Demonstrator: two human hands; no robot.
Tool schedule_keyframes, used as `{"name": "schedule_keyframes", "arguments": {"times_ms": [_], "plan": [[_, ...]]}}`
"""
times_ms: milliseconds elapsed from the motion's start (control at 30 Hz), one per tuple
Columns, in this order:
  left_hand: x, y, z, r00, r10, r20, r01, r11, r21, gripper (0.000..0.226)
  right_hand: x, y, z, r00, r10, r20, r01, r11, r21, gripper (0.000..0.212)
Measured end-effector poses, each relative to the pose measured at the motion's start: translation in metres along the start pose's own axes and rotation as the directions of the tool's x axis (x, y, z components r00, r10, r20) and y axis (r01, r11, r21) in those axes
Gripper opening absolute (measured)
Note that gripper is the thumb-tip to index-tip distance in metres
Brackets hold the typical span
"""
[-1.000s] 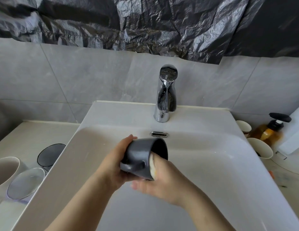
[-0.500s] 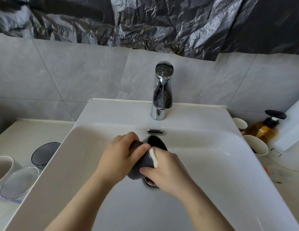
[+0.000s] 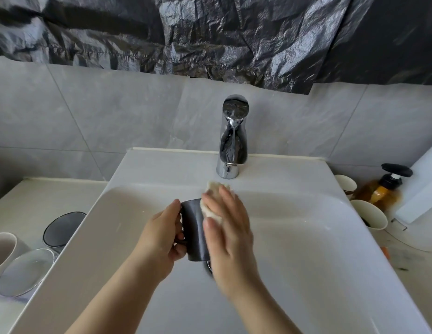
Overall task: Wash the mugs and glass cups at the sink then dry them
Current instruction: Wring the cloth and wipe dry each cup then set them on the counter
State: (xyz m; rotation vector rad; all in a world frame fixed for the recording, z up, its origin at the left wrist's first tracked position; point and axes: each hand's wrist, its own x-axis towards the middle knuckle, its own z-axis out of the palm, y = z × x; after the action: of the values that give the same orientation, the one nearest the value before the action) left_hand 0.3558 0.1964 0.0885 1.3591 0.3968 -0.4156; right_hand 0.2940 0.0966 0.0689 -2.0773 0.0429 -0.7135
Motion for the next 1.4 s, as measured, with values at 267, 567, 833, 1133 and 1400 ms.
{"name": "schedule_keyframes", "arguments": {"times_ms": [267,567,833,1133,1400], "plan": [[0.003,-0.003,-0.002,0.987,0.05,0.15,-0.023,0.984,-0.176,0.038,0.016,0.009,-0.021,0.65,0.665,0.368,-0.709,0.355,0.61,0.034],[-0.017,0.007,-0.005,0.961,0.224,0.164,-0.209,0.973,-0.102,0.045,0.008,0.004,-0.024,0.446,0.783,0.433,-0.829,0.178,0.531,0.04],[-0.046,0.027,-0.06,0.955,0.282,0.098,-0.263,0.95,-0.169,0.043,-0.009,-0.052,0.0,0.606,0.674,0.422,-0.781,0.402,0.478,0.047],[-0.075,0.066,-0.169,0.912,0.396,0.106,-0.374,0.909,-0.182,0.042,-0.037,-0.142,0.067,0.719,0.606,0.341,-0.688,0.551,0.472,0.012],[-0.088,0.09,-0.282,0.904,0.41,0.123,-0.403,0.911,-0.085,0.045,-0.068,-0.216,0.148,0.739,0.597,0.312,-0.666,0.576,0.475,0.011]]}}
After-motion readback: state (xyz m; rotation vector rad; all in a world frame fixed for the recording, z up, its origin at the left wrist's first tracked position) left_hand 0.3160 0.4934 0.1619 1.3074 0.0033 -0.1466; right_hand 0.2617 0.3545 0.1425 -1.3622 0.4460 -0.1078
